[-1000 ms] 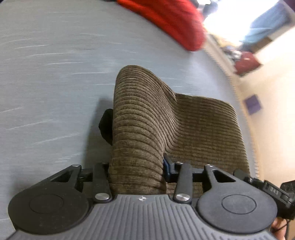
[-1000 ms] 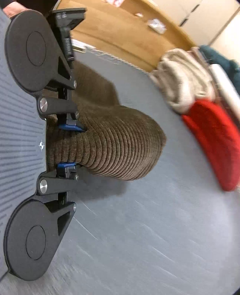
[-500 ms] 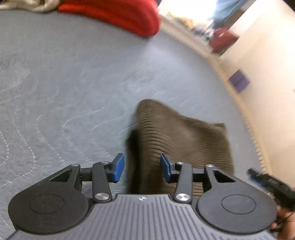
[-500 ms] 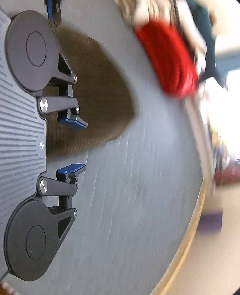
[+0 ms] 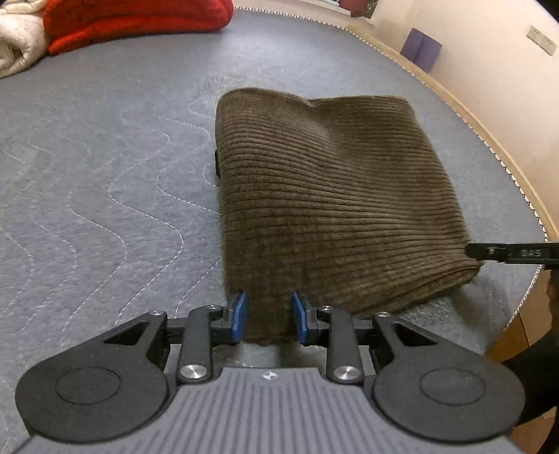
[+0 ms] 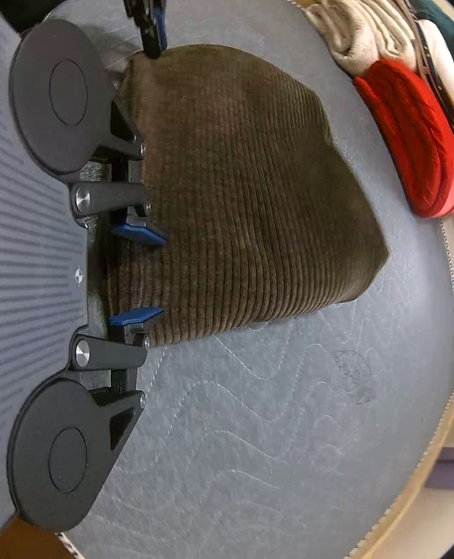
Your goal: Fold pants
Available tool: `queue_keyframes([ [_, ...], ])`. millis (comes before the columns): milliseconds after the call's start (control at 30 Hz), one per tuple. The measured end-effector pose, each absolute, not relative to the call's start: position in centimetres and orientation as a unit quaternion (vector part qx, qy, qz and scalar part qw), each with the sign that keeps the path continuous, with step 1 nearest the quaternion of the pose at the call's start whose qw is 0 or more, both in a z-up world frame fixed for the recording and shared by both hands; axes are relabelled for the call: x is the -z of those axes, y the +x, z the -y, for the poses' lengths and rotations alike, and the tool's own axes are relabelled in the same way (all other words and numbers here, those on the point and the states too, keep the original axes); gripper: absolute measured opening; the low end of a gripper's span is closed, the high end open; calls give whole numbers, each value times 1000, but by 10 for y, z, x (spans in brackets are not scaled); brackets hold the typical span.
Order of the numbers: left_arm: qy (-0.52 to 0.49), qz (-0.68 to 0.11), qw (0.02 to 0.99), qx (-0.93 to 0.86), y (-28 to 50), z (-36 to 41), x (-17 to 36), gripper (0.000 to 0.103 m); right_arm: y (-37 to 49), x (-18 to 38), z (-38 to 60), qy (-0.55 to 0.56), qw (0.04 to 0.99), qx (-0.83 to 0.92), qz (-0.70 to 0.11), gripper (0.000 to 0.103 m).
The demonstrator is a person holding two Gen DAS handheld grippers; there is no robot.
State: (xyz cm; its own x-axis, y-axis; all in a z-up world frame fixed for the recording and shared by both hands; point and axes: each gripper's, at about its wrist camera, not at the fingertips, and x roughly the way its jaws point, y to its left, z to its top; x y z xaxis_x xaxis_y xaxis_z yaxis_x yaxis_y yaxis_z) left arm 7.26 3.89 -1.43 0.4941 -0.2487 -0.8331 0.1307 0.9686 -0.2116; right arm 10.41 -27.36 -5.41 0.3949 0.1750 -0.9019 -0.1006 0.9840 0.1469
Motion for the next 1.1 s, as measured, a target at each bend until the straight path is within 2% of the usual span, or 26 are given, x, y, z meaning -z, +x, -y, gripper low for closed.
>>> queue_keyframes([
  [167,-46,-463,878,115,53,-47,-22,36,106,36,265,36,834,-32,-550,42],
  [367,-33,-407,904,125,42,-53,-70,39,110,-40,278,108,897,-18,-429,43],
  [600,-61,-359,921,139,56,-62,-105,39,132,-103,278,54,940,-100,-321,51],
  [733,-98,-357,918,142,85,-62,-99,38,155,-101,282,26,942,-123,-311,53],
  [833,-121,-363,914,134,112,-61,-83,32,172,-81,288,31,938,-121,-323,53],
  [967,-156,-373,906,125,147,-69,-59,31,177,-49,300,51,924,-92,-367,53],
  [1100,-228,-380,892,92,188,-84,-30,33,187,-44,297,60,924,-98,-363,53],
])
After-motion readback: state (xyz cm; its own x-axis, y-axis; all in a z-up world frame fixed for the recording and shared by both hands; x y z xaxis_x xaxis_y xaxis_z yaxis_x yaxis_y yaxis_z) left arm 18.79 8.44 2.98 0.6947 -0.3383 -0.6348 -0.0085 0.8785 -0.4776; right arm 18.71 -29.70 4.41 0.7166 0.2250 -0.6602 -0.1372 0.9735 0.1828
